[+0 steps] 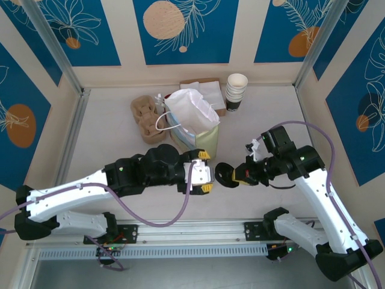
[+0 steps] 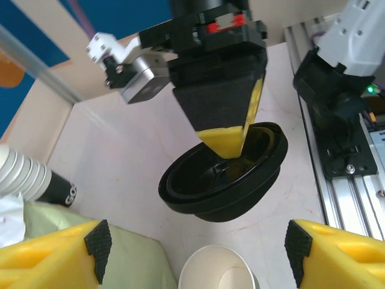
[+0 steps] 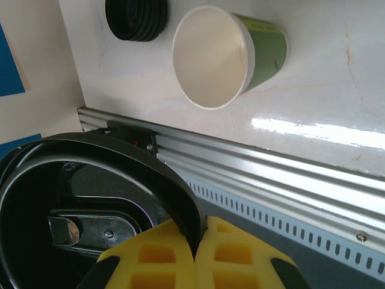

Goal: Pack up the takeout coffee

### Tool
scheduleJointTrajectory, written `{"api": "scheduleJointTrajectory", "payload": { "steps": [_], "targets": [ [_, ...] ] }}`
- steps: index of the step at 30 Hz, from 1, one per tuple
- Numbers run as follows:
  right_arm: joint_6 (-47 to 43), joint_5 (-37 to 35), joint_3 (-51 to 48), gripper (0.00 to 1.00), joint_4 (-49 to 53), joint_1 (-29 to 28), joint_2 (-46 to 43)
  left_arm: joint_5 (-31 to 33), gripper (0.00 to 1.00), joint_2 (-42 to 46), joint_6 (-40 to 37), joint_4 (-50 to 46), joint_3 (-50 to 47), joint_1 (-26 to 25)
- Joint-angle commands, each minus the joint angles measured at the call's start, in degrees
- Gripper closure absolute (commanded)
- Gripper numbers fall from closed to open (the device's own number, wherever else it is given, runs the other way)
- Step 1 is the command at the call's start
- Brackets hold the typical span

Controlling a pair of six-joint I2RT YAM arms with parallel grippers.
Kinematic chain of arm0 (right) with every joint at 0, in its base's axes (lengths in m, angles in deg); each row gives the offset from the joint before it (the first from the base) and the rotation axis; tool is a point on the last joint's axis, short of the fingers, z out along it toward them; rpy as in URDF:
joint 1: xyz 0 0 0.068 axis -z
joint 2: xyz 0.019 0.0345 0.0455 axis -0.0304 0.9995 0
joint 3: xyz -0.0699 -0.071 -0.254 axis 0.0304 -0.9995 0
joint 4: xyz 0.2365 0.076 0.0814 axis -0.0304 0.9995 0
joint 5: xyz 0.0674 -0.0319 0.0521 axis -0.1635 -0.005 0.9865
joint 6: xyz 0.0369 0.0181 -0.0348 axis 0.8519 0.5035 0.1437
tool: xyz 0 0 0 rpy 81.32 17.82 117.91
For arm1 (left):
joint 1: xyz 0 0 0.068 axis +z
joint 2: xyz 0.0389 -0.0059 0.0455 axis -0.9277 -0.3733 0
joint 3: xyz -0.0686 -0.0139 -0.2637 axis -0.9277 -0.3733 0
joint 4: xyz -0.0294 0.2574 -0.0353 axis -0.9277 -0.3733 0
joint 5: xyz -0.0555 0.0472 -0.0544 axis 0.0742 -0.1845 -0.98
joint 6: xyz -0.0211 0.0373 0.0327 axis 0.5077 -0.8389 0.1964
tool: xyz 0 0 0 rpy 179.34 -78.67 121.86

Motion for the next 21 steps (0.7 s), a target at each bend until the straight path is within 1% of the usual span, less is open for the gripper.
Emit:
{"api": "scheduleJointTrajectory", "payload": {
  "steps": [1, 4, 6, 8, 9, 17, 21],
  "targets": [
    [-1.27, 3.60, -0.61, 1.00, 2.71, 0.27, 0.27, -3.69, 0.28, -0.87, -8.12, -2.35, 2.02, -0.41],
    [-1.68, 3.78, -0.64, 1.00, 2.88, 0.29, 0.35, -5.27, 0.31, -1.29, -11.02, -3.47, 2.28, -0.11],
    [-1.89, 3.82, -0.39, 1.00, 2.89, 0.28, 0.41, -5.52, 0.37, -2.36, -11.75, -5.20, 3.62, 0.12],
    [-2.13, 4.11, -0.03, 1.00, 3.05, 0.23, 0.86, -5.93, 0.46, -3.72, -12.26, -7.36, 5.48, 0.46],
    [-2.25, 4.21, 0.07, 1.00, 3.19, 0.25, 1.12, -6.34, 0.48, -4.21, -12.44, -7.95, 5.98, 0.63],
    [-3.39, 5.66, -0.41, 1.00, 3.32, -0.09, 3.04, -8.78, 0.49, -6.50, -14.36, -9.42, 7.79, 1.37],
    [-3.83, 6.26, -0.24, 1.00, 2.79, -0.44, 3.74, -8.74, 0.58, -8.26, -15.18, -10.90, 9.07, 1.62]
  ]
}}
